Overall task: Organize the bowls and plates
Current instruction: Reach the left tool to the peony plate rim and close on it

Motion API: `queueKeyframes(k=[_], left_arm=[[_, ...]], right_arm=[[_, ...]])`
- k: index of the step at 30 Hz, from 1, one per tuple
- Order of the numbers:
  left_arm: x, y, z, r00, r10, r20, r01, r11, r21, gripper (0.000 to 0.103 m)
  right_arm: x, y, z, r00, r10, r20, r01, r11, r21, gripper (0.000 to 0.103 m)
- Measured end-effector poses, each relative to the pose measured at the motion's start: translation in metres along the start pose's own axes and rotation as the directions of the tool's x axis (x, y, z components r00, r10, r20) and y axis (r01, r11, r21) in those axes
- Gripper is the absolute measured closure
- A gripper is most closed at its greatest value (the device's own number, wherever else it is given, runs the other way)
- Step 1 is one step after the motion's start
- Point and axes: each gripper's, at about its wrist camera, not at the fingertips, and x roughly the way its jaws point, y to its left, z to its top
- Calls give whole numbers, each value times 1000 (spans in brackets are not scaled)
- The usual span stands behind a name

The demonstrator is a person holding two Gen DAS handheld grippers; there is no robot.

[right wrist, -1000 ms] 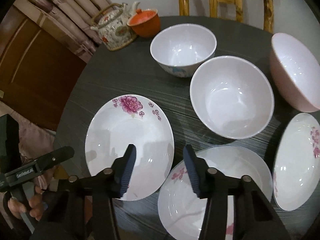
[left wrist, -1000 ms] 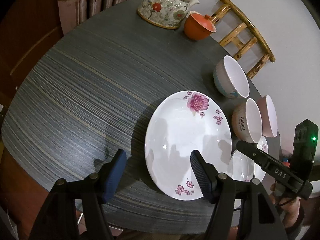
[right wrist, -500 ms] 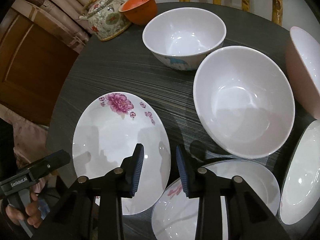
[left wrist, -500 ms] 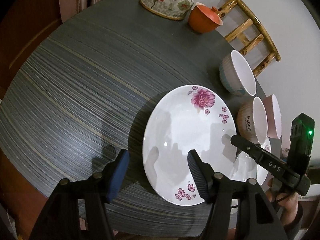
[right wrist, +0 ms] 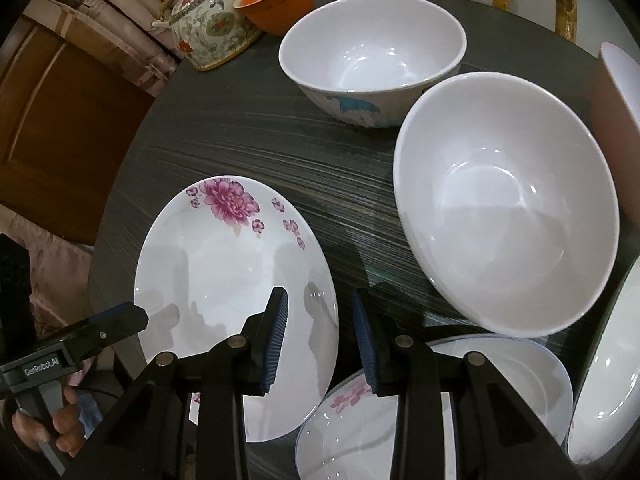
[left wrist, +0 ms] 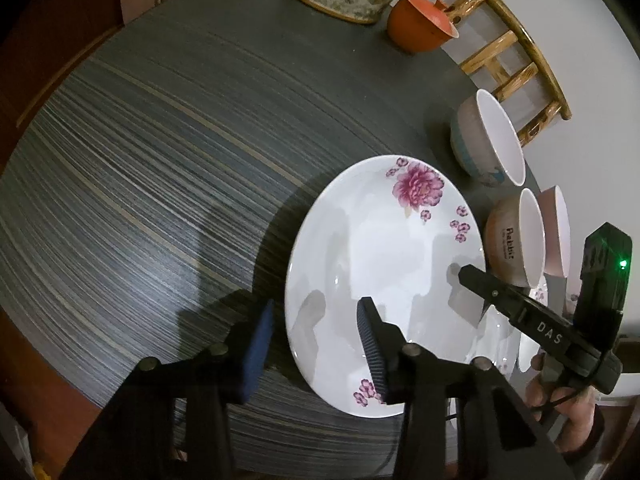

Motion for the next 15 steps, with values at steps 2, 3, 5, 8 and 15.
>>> queueKeyframes(k=[2,3,5,8,15], left_arm=[[1,0,0,1000,-3,0,3,1000,-4,62],[3,0,-1,1000,-5,-1,5,1000,-4,66],[4,-1,-1,1000,6,3,-6,1000,0,75],[5,-3,-1,999,31,14,-32,999,19,81],[7,-1,-1,998,62,33,-63,997,43,96]], right_arm=[[1,-1,-1,1000,-1,-1,1,1000,-1,72],[1,-1,0,1000,-4,-1,4,1000,-4,72],[2,0,-1,1000,-2,-3,2,1000,-5,72],[4,0,-1,1000,-6,-4,6,1000,-10,74],[11,-1,0,1000,0,-12,0,1000,-9,90]])
